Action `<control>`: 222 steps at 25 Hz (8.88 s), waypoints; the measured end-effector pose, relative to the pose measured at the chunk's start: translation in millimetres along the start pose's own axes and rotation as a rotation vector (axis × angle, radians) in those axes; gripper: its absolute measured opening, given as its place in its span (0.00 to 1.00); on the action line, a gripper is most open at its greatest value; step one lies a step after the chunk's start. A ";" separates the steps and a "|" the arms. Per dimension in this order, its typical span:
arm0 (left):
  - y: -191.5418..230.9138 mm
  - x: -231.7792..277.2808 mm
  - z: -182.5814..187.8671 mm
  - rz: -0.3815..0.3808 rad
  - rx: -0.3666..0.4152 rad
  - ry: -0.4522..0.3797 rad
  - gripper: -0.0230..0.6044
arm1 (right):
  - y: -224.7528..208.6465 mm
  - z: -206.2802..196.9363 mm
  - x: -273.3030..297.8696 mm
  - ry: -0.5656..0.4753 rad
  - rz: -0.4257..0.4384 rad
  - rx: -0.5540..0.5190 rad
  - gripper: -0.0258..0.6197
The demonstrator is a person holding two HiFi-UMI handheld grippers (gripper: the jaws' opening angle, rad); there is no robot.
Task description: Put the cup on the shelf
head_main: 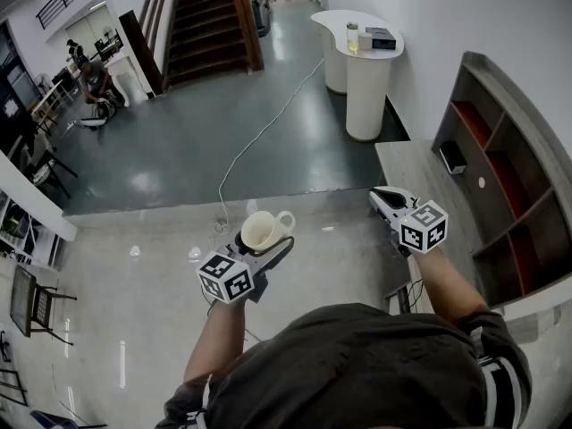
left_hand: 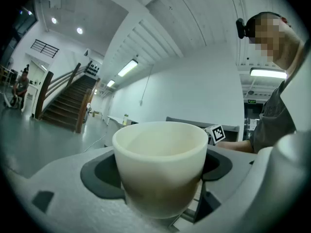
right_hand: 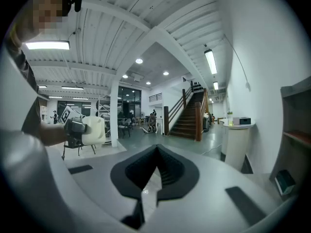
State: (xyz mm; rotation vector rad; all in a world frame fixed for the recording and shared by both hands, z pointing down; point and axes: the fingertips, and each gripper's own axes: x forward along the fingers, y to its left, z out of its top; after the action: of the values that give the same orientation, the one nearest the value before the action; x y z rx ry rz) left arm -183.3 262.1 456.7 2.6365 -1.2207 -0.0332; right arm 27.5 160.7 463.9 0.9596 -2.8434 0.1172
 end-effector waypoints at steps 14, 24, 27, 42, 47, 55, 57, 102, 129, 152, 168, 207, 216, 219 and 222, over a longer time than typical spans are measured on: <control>-8.2 24.8 2.2 -0.007 0.008 -0.001 0.73 | -17.6 5.2 -8.4 -0.007 0.014 -0.002 0.02; -38.6 66.3 3.4 0.004 0.015 0.000 0.73 | -46.4 12.6 -41.2 -0.035 0.051 -0.004 0.03; -54.0 83.8 3.4 0.002 0.013 -0.011 0.73 | -60.2 11.5 -57.2 -0.038 0.057 -0.015 0.03; -4.9 145.6 6.4 -0.040 -0.013 -0.015 0.73 | -121.2 -1.5 -17.5 -0.026 0.028 -0.003 0.03; 81.5 169.1 17.7 -0.086 -0.013 -0.023 0.73 | -144.1 4.0 60.1 -0.028 -0.003 -0.003 0.03; 241.7 215.7 73.0 -0.164 0.037 0.024 0.73 | -178.8 56.2 224.0 -0.076 -0.020 0.001 0.03; 276.3 223.7 85.1 -0.178 0.043 0.033 0.73 | -185.2 68.7 259.1 -0.091 -0.025 0.002 0.03; 354.5 524.8 165.3 -0.195 0.102 0.055 0.73 | -478.2 107.4 329.4 -0.106 -0.029 -0.003 0.03; -33.1 805.5 232.1 -0.952 0.331 0.122 0.73 | -588.1 191.2 -54.2 -0.165 -0.812 -0.108 0.03; -237.6 922.0 195.5 -0.949 0.399 0.258 0.73 | -580.5 203.7 -206.4 -0.154 -1.037 -0.157 0.03; -242.2 960.6 181.3 -0.778 0.425 0.232 0.73 | -580.6 197.5 -210.8 -0.160 -1.035 -0.149 0.03; -54.2 861.7 227.2 -0.741 0.345 0.069 0.76 | -586.9 215.8 -62.1 -0.157 -0.760 -0.180 0.03; 130.9 759.4 230.1 -0.491 0.343 0.040 0.76 | -569.2 217.2 105.2 -0.185 -0.442 -0.149 0.03; 183.7 699.1 223.7 -0.393 0.333 0.030 0.75 | -546.4 210.0 166.9 -0.175 -0.314 -0.127 0.03; 233.8 655.0 214.4 -0.314 0.306 0.021 0.75 | -533.5 195.0 224.1 -0.156 -0.214 -0.108 0.03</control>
State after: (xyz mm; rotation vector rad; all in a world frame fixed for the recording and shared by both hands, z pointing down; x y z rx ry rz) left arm 43.0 -421.5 351.0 3.0612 -0.8502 0.1378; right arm 154.6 -419.4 321.9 1.2929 -2.8247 -0.1380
